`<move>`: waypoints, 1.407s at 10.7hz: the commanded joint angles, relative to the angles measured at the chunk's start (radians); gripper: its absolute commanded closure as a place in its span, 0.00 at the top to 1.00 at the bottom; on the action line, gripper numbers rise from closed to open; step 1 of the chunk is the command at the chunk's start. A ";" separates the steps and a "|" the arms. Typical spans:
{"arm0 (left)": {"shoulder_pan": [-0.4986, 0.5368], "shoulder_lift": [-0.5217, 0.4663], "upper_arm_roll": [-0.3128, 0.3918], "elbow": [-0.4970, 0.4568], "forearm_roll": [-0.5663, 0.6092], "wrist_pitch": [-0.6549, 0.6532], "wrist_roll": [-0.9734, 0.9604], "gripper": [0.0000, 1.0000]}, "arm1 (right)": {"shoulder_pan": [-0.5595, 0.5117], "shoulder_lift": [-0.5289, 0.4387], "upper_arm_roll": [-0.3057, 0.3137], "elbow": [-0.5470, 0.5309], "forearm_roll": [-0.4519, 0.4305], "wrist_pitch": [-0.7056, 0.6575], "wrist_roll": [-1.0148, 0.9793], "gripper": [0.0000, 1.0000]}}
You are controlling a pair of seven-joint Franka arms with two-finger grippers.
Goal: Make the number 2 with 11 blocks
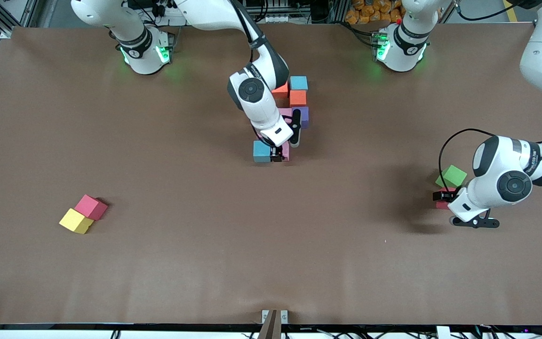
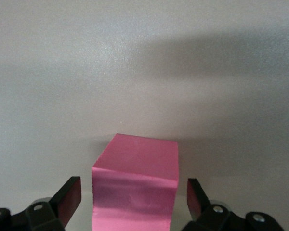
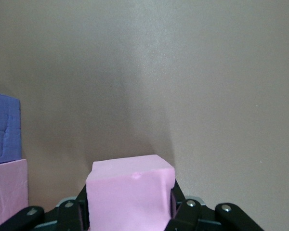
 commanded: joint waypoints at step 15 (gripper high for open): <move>-0.084 -0.106 -0.406 0.004 -0.235 -0.168 -0.674 0.00 | -0.025 -0.225 -0.296 -0.003 -0.004 -0.526 0.072 1.00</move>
